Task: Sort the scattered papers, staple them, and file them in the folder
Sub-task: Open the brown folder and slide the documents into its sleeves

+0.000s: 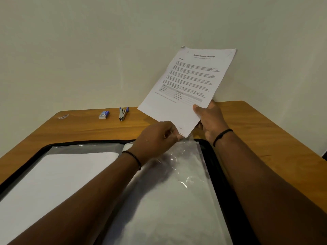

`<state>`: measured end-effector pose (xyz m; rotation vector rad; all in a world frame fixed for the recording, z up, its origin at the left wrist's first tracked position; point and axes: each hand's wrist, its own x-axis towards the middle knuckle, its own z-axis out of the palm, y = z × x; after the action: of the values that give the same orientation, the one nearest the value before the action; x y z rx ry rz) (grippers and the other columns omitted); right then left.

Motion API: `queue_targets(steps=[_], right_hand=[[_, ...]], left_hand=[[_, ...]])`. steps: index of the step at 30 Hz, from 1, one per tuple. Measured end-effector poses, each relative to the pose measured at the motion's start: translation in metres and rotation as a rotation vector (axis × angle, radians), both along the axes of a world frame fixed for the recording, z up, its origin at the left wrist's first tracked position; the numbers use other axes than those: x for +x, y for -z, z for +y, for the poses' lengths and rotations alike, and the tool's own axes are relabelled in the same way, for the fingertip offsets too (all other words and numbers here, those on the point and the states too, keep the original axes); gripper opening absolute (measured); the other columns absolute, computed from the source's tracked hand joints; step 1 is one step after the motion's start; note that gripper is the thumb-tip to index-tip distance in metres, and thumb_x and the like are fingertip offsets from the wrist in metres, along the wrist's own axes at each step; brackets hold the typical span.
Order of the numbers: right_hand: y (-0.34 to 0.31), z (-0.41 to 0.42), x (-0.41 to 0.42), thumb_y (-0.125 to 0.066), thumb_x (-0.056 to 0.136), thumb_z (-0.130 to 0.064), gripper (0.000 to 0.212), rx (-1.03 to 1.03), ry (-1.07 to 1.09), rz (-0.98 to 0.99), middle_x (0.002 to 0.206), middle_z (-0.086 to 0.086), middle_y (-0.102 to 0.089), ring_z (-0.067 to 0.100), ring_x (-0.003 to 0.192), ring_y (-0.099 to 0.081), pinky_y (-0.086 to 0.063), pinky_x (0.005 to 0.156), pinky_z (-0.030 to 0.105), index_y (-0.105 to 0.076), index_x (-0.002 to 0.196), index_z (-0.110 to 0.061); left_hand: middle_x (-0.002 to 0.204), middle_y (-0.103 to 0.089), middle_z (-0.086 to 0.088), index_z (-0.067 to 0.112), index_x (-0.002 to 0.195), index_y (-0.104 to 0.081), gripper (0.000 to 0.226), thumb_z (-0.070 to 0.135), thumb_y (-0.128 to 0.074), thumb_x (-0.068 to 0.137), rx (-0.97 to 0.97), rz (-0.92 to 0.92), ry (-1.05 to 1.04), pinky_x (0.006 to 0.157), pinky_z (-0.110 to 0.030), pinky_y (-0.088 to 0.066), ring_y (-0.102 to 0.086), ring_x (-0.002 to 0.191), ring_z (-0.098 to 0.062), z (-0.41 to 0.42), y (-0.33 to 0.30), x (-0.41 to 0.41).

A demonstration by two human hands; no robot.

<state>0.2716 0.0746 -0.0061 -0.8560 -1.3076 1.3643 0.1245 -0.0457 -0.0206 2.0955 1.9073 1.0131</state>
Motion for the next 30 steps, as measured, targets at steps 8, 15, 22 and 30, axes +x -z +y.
queue_targets(steps=[8, 15, 22, 30], right_hand=[[-0.010, -0.002, 0.000, -0.059, 0.098, -0.010, 0.032, 0.025, 0.103, 0.089, 0.119, -0.002, -0.069, 0.017, 0.105, -0.067, -0.052, 0.059, 0.018, -0.059, 0.128, -0.020], [-0.013, -0.003, 0.004, -0.057, 0.099, -0.011, 0.027, 0.036, 0.171, 0.137, 0.123, -0.003, -0.066, 0.018, 0.110, -0.065, -0.057, 0.074, 0.023, -0.054, 0.122, -0.025], [-0.009, -0.007, -0.010, -0.057, 0.099, -0.009, 0.032, 0.013, 0.053, 0.067, 0.120, 0.000, -0.068, 0.013, 0.095, -0.066, -0.048, 0.051, 0.014, -0.057, 0.130, -0.018], [-0.007, -0.011, -0.014, -0.056, 0.099, -0.006, 0.031, 0.024, -0.040, -0.023, 0.113, -0.006, -0.067, 0.007, 0.098, -0.064, -0.055, 0.069, 0.017, -0.058, 0.128, -0.016]], left_hand=[[0.087, -0.073, 0.008, 0.024, 0.093, -0.071, 0.014, 0.011, -0.071, 0.087, 0.072, -0.109, 0.079, 0.070, -0.029, -0.054, -0.066, 0.080, -0.007, 0.010, -0.006, 0.024], [0.089, -0.072, 0.008, 0.026, 0.100, -0.068, 0.016, 0.020, -0.075, 0.086, 0.109, -0.216, 0.074, 0.070, -0.035, -0.055, -0.065, 0.074, -0.012, 0.006, -0.005, 0.031], [0.088, -0.065, 0.009, 0.028, 0.113, -0.060, 0.034, 0.027, -0.078, 0.084, 0.021, -0.123, 0.077, 0.066, -0.024, -0.050, -0.057, 0.070, -0.005, -0.007, -0.012, 0.012], [0.087, -0.067, 0.006, 0.035, 0.111, -0.061, 0.036, 0.013, -0.075, 0.086, -0.092, -0.123, 0.079, 0.072, -0.030, -0.050, -0.056, 0.070, -0.007, -0.018, -0.014, -0.021]])
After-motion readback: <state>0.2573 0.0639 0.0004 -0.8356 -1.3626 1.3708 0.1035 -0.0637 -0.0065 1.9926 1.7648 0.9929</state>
